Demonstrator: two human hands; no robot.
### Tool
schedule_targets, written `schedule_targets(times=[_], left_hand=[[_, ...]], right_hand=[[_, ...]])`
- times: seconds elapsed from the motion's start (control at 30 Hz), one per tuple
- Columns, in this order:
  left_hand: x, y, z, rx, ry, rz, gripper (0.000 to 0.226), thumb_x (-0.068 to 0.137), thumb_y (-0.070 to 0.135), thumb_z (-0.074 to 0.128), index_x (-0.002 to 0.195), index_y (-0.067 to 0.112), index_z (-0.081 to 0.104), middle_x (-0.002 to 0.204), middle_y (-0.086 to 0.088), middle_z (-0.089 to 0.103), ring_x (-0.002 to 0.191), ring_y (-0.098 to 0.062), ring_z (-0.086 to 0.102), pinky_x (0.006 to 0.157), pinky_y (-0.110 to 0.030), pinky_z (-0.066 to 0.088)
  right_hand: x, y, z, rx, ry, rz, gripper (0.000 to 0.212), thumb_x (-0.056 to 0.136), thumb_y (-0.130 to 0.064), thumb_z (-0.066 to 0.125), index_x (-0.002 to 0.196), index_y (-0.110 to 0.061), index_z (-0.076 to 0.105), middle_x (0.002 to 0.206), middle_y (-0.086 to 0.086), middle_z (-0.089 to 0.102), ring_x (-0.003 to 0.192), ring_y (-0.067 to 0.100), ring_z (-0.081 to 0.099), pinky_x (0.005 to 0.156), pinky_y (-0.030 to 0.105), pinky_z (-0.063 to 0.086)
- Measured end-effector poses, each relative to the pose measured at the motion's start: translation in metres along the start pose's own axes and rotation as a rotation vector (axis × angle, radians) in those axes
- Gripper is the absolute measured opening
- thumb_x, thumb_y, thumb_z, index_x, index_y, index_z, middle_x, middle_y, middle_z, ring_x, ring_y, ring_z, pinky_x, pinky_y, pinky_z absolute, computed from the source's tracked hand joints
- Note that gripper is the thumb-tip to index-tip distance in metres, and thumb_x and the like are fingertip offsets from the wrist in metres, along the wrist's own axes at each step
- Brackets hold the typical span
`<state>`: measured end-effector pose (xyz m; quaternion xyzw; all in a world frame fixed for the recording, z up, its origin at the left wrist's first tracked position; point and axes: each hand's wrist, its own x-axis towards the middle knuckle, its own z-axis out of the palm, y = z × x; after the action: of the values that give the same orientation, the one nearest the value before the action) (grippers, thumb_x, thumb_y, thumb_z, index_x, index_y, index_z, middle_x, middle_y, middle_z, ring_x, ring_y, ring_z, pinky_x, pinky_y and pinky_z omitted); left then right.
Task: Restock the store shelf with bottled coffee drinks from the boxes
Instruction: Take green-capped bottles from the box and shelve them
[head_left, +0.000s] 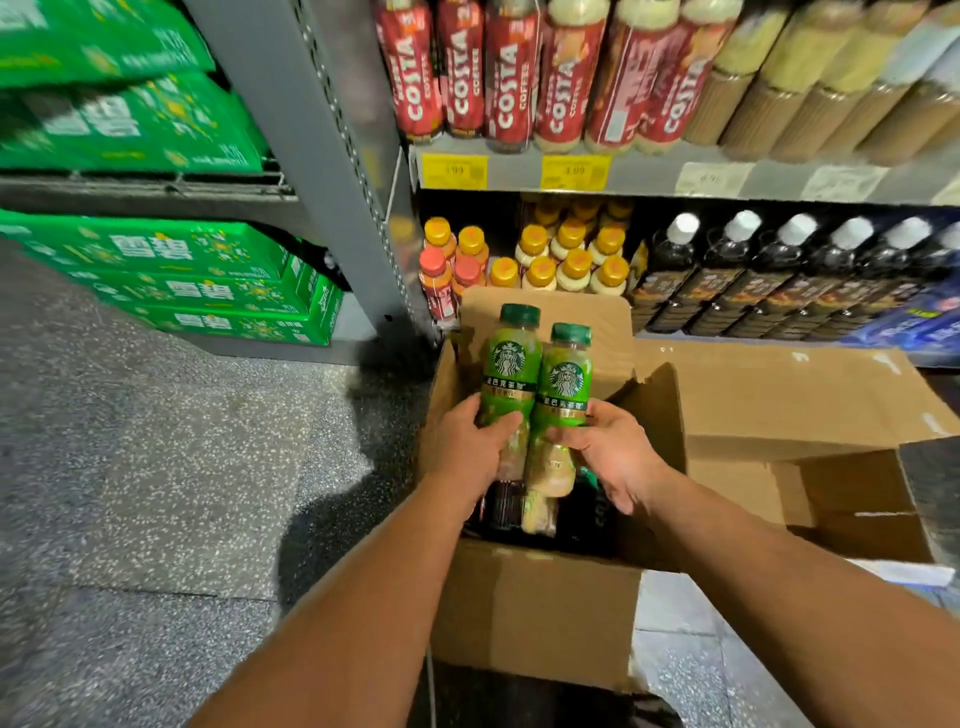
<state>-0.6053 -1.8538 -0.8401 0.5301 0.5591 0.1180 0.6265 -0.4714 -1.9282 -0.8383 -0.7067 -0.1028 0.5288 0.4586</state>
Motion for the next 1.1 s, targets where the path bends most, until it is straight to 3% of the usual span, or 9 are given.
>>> schedule_targets(times=[0.1, 0.2, 0.27, 0.33, 0.47, 0.6, 0.73, 0.9, 1.1], left_hand=[[-0.028, 0.048, -0.008, -0.043, -0.002, 0.1, 0.01, 0.081, 0.027, 0.07, 0.089, 0.032, 0.068, 0.095, 0.002, 0.072, 0.085, -0.017, 0.069, 0.075, -0.044, 0.057], [-0.059, 0.103, -0.018, -0.087, 0.003, 0.214, 0.011, 0.082, 0.015, 0.071, 0.081, 0.025, 0.068, 0.081, 0.006, 0.072, 0.075, -0.009, 0.068, 0.071, -0.028, 0.056], [-0.083, 0.139, -0.025, -0.091, -0.017, 0.282, 0.009, 0.083, 0.011, 0.068, 0.084, 0.02, 0.067, 0.074, 0.007, 0.068, 0.065, -0.004, 0.064, 0.06, -0.017, 0.051], [-0.107, 0.174, -0.032, -0.147, -0.032, 0.323, 0.011, 0.085, 0.004, 0.065, 0.089, 0.014, 0.066, 0.069, 0.008, 0.065, 0.056, 0.0, 0.06, 0.052, -0.015, 0.047], [-0.157, 0.231, -0.042, -0.184, -0.09, 0.426, 0.014, 0.083, -0.001, 0.066, 0.094, 0.008, 0.066, 0.073, 0.009, 0.072, 0.066, -0.003, 0.066, 0.059, -0.016, 0.052], [-0.201, 0.282, -0.04, -0.207, -0.076, 0.445, 0.038, 0.08, 0.007, 0.072, 0.116, 0.007, 0.063, 0.109, -0.009, 0.069, 0.1, -0.025, 0.064, 0.09, -0.039, 0.052], [-0.228, 0.322, -0.018, -0.229, -0.083, 0.495, 0.028, 0.079, 0.003, 0.071, 0.105, 0.011, 0.069, 0.094, -0.006, 0.073, 0.085, -0.023, 0.069, 0.084, -0.044, 0.055], [-0.251, 0.359, 0.029, -0.223, -0.119, 0.525, 0.025, 0.077, 0.0, 0.072, 0.099, 0.012, 0.069, 0.095, -0.006, 0.073, 0.09, -0.023, 0.069, 0.084, -0.041, 0.056], [-0.262, 0.413, 0.085, -0.218, -0.126, 0.554, 0.026, 0.077, 0.0, 0.072, 0.102, 0.008, 0.069, 0.093, -0.006, 0.073, 0.087, -0.019, 0.069, 0.083, -0.036, 0.056]], right_hand=[[-0.037, -0.05, -0.006, -0.019, 0.023, -0.083, 0.026, 0.078, 0.011, 0.067, 0.103, 0.003, 0.062, 0.082, 0.006, 0.07, 0.057, 0.003, 0.064, 0.049, 0.016, 0.05], [-0.076, -0.101, -0.009, -0.01, 0.021, -0.156, 0.039, 0.078, 0.007, 0.069, 0.116, 0.004, 0.059, 0.11, 0.02, 0.067, 0.091, 0.027, 0.067, 0.076, 0.031, 0.056], [-0.104, -0.135, -0.012, 0.009, 0.029, -0.208, 0.042, 0.076, 0.007, 0.07, 0.116, 0.005, 0.058, 0.113, 0.022, 0.066, 0.103, 0.036, 0.064, 0.093, 0.046, 0.05], [-0.132, -0.167, -0.016, 0.014, 0.028, -0.261, 0.043, 0.075, 0.006, 0.071, 0.116, 0.004, 0.058, 0.112, 0.02, 0.067, 0.105, 0.036, 0.064, 0.098, 0.05, 0.047], [-0.189, -0.217, -0.023, 0.064, 0.023, -0.366, 0.041, 0.077, 0.007, 0.069, 0.116, 0.001, 0.058, 0.111, 0.017, 0.068, 0.101, 0.032, 0.066, 0.092, 0.045, 0.052], [-0.239, -0.255, -0.038, 0.126, 0.032, -0.45, 0.033, 0.078, 0.012, 0.067, 0.106, -0.005, 0.06, 0.099, 0.011, 0.07, 0.077, 0.016, 0.07, 0.062, 0.021, 0.056], [-0.275, -0.286, -0.069, 0.063, 0.088, -0.518, 0.036, 0.078, 0.01, 0.068, 0.112, -0.001, 0.06, 0.101, 0.011, 0.069, 0.081, 0.016, 0.067, 0.065, 0.018, 0.055], [-0.3, -0.311, -0.123, 0.022, 0.14, -0.543, 0.036, 0.078, 0.011, 0.067, 0.112, 0.001, 0.059, 0.089, 0.004, 0.067, 0.072, 0.005, 0.063, 0.054, 0.009, 0.049], [-0.302, -0.352, -0.189, 0.012, 0.161, -0.585, 0.037, 0.078, 0.011, 0.067, 0.114, 0.002, 0.06, 0.1, 0.011, 0.069, 0.081, 0.016, 0.067, 0.065, 0.017, 0.055]])
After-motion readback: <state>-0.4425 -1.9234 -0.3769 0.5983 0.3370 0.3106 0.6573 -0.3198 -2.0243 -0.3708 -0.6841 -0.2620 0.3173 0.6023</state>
